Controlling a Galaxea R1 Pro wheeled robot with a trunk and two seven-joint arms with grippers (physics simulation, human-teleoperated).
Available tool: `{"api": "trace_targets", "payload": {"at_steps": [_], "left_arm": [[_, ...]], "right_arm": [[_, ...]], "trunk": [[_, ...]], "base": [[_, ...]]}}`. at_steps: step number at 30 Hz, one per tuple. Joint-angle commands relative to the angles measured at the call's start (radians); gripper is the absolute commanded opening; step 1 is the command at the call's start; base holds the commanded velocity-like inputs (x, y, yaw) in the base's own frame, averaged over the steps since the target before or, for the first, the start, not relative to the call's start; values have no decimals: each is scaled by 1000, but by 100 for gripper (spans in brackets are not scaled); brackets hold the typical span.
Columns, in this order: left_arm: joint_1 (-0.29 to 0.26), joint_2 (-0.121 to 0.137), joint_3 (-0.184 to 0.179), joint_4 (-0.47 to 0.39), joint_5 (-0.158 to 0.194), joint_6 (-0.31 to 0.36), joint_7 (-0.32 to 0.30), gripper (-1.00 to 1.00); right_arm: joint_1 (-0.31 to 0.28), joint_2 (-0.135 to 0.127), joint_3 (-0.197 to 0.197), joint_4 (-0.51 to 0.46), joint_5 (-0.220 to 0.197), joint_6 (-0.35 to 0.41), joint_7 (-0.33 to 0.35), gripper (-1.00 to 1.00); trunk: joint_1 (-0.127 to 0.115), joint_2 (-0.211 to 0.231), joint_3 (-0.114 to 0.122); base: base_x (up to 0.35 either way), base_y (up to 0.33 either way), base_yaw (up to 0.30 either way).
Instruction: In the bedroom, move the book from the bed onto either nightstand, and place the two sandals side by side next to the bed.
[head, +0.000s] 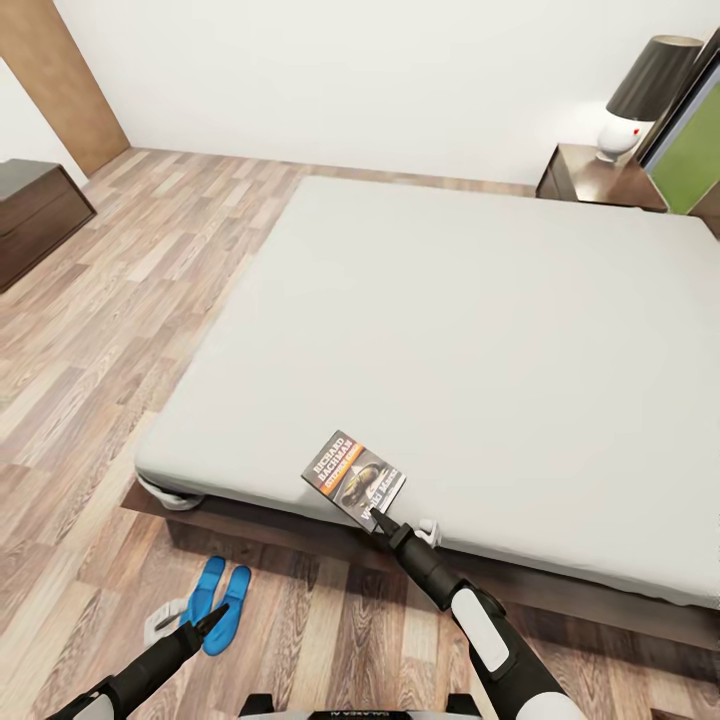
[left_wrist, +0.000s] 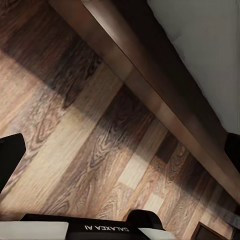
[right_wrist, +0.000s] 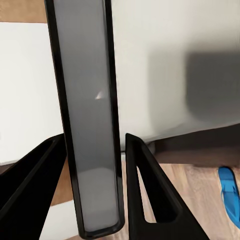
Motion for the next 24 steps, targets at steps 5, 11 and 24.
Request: {"api": "trace_targets", "payload": {"at_steps": [5,11,24], "left_arm": [[-1,0,8,2,-10,-8,-2,100],[-1,0,8,2,-10,-8,-3,100],[-1,0,8,2,-10,-8,-2,100]], "right_arm": [[0,0,0,-4,-10,9,0,-100],[0,0,0,-15,-10,9,0,-100],[0,0,0,-16,-10,9,0,-100]], "trunk": [[-19,35,15],[-42,77,34],[-92,168,75]], "base": [[0,0,0],[0,0,0],[0,0,0]]}}
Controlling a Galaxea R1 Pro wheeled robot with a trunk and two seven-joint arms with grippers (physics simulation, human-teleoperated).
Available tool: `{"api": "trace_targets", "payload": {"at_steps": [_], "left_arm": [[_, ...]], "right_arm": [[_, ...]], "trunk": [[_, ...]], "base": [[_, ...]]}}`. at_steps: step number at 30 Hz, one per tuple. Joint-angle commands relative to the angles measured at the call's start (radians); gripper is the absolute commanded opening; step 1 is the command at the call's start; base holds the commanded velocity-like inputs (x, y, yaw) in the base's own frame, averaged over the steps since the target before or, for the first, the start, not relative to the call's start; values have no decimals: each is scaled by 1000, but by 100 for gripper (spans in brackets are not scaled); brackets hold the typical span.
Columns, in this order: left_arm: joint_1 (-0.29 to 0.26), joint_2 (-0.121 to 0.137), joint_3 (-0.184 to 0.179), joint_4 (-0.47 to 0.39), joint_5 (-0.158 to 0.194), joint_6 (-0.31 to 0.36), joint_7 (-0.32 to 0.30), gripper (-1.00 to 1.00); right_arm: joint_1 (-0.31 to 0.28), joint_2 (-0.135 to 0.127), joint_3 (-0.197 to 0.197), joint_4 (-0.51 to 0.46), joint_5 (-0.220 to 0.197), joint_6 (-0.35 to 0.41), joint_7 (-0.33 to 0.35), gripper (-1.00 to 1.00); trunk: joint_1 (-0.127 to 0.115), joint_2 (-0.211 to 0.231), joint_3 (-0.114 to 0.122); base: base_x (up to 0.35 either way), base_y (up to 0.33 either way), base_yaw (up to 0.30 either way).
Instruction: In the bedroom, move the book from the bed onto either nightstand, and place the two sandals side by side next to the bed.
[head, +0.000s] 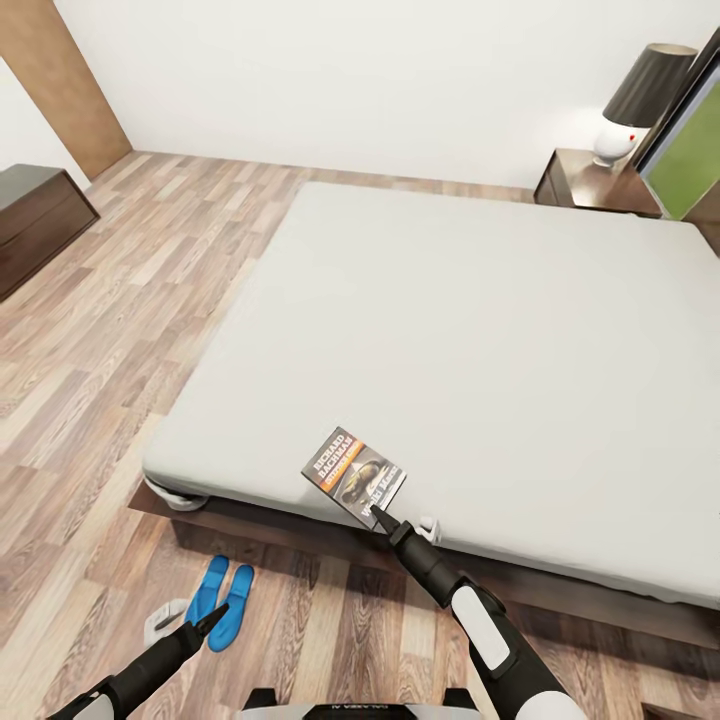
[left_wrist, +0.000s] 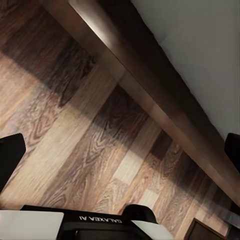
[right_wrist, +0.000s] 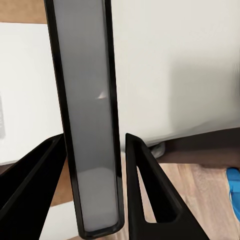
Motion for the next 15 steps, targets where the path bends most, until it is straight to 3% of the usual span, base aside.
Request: {"api": "trace_targets", "payload": {"at_steps": [1,15], "left_arm": [[-1,0,8,2,-10,-8,-2,100],[-1,0,8,2,-10,-8,-2,100]], "right_arm": [[0,0,0,0,-10,9,0,-100],[-1,0,0,0,-10,9,0,-100]], "trunk": [[-4,7,3],[-58,105,47]], "base": [[0,0,0],[0,0,0]]}}
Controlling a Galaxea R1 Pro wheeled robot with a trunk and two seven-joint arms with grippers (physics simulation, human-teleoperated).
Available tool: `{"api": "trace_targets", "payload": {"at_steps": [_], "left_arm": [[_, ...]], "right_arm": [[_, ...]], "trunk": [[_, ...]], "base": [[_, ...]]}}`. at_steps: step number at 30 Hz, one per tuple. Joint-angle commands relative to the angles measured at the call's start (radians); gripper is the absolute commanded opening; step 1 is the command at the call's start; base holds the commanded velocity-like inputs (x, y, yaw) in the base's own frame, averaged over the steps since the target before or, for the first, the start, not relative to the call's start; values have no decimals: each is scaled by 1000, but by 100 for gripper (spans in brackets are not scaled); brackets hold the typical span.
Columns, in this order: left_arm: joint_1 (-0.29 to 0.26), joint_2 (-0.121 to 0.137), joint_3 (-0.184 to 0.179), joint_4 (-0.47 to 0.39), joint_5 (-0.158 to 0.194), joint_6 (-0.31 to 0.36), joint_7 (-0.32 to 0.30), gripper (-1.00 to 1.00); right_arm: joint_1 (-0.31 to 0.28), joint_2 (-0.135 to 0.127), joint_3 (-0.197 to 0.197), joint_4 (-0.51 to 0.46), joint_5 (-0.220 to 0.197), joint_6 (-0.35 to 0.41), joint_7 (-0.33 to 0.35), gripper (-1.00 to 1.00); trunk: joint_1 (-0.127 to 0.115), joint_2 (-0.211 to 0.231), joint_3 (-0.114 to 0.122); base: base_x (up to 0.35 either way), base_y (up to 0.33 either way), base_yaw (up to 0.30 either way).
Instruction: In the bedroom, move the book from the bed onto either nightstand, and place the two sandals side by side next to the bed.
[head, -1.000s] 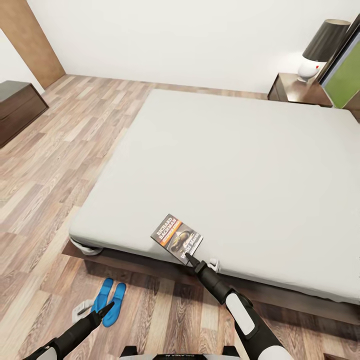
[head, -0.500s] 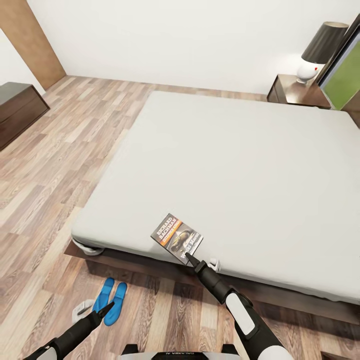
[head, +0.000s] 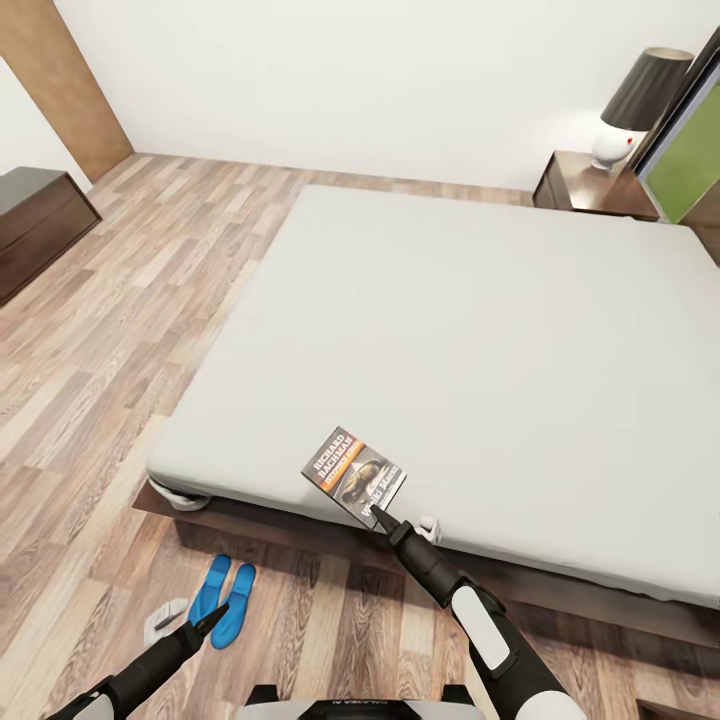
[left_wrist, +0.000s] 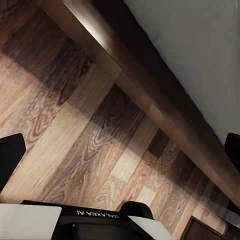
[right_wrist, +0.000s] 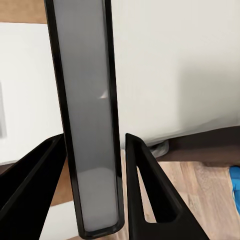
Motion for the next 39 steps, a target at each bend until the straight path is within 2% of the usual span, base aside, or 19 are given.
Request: {"api": "trace_targets", "payload": {"at_steps": [1,31,39], "left_arm": [[-1,0,8,2,-10,-8,-2,100],[0,0,8,2,-10,-8,-2,100],[-1,0,8,2,-10,-8,-2,100]], "right_arm": [[0,0,0,0,-10,9,0,-100],[0,0,2,0,-10,9,0,-100],[0,0,17,0,-1,19,-1,-100]], "trunk": [[-4,7,3],[-119,217,97],[-150,273,122]], "base": [[0,0,0],[0,0,0],[0,0,0]]}}
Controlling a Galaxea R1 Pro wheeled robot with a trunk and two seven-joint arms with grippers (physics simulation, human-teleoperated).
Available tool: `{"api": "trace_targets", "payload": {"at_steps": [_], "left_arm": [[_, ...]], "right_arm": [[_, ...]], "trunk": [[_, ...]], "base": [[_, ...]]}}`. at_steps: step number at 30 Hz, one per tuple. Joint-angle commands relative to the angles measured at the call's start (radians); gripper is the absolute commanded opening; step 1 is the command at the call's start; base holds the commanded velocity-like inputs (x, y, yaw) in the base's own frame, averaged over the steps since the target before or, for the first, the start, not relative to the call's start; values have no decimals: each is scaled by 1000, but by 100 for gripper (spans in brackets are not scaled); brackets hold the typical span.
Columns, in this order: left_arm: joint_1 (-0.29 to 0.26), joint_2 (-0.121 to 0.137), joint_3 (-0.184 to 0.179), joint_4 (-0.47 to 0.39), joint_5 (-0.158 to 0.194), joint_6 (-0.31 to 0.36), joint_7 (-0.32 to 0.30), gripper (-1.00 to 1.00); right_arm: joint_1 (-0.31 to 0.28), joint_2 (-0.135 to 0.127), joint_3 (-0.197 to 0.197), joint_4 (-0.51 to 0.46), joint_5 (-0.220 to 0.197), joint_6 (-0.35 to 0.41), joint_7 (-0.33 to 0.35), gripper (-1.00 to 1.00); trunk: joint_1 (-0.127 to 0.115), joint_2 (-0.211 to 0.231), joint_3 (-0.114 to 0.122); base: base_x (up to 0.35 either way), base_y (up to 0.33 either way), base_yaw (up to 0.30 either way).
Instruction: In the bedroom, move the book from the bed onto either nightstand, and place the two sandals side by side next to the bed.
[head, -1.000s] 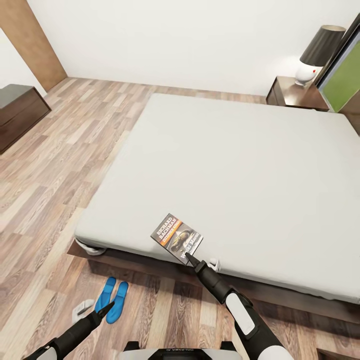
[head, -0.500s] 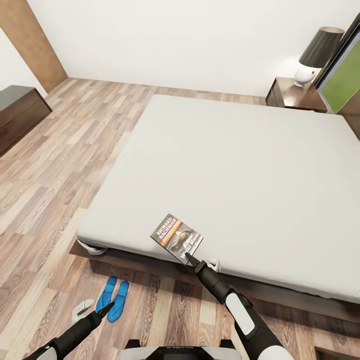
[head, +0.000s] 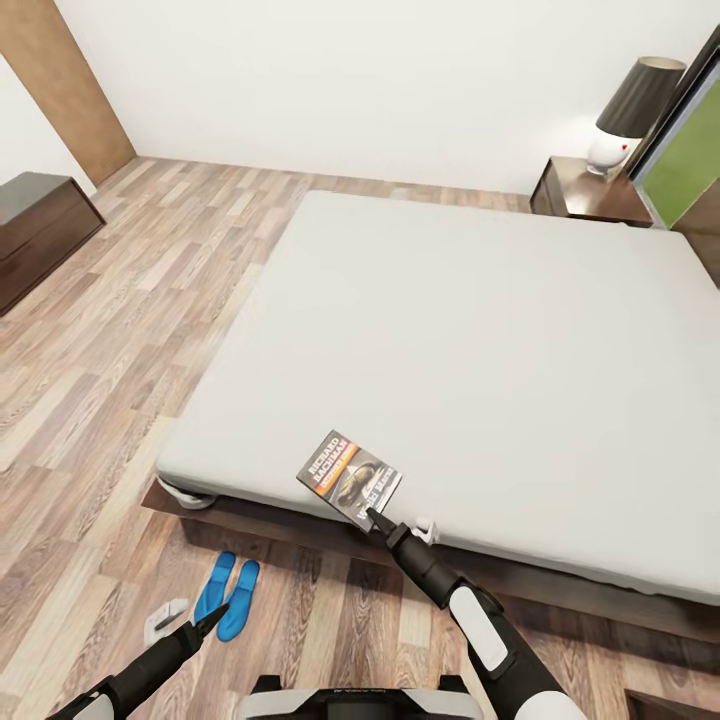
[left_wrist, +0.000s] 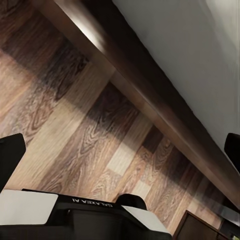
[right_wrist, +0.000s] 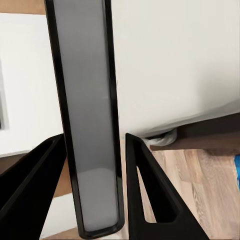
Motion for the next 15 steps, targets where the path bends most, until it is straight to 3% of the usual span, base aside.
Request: {"api": "trace_targets", "payload": {"at_steps": [1,5,15], "left_arm": [[-1,0,8,1,-10,-8,-3,100],[-1,0,8,2,-10,-8,-3,100],[-1,1,8,2,-10,-9,-10,100]], "right_arm": [[0,0,10,-2,-10,10,0,-100],[0,0,45,-48,-9,8,-2,-100],[8,-2,73,-133,-7,24,0,-100]], "trunk": [[-4,6,3],[-19,34,15],[-57,104,46]], "base": [[0,0,0],[0,0,0],[0,0,0]]}}
